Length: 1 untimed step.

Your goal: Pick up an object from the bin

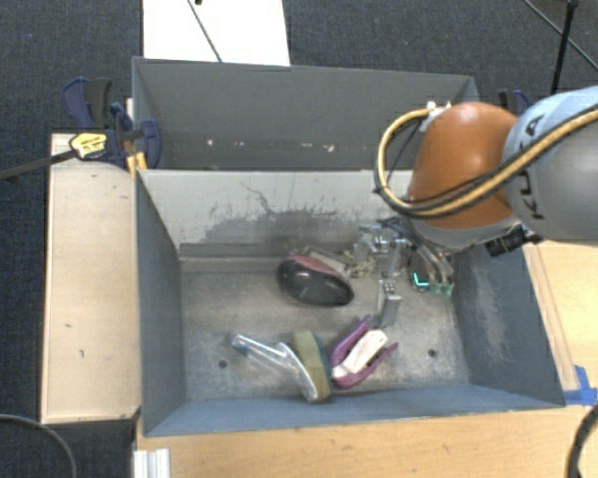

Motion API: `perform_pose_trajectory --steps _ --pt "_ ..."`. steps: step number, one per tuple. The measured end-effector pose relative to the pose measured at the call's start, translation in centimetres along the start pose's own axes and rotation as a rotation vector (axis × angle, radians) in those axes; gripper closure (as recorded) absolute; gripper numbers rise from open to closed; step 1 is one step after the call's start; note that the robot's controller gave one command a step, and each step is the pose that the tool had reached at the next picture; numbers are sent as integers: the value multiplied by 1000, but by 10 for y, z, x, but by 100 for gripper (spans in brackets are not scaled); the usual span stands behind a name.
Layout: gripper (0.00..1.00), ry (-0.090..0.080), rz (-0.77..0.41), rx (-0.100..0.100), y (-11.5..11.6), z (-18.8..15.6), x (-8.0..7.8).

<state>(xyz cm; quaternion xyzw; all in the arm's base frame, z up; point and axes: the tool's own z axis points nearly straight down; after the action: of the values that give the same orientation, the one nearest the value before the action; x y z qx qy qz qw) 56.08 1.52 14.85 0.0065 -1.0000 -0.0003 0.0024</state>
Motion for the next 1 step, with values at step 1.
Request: perform_pose_trajectory --steps 1 --pt "0 -3 -670 1 -26 61 51"
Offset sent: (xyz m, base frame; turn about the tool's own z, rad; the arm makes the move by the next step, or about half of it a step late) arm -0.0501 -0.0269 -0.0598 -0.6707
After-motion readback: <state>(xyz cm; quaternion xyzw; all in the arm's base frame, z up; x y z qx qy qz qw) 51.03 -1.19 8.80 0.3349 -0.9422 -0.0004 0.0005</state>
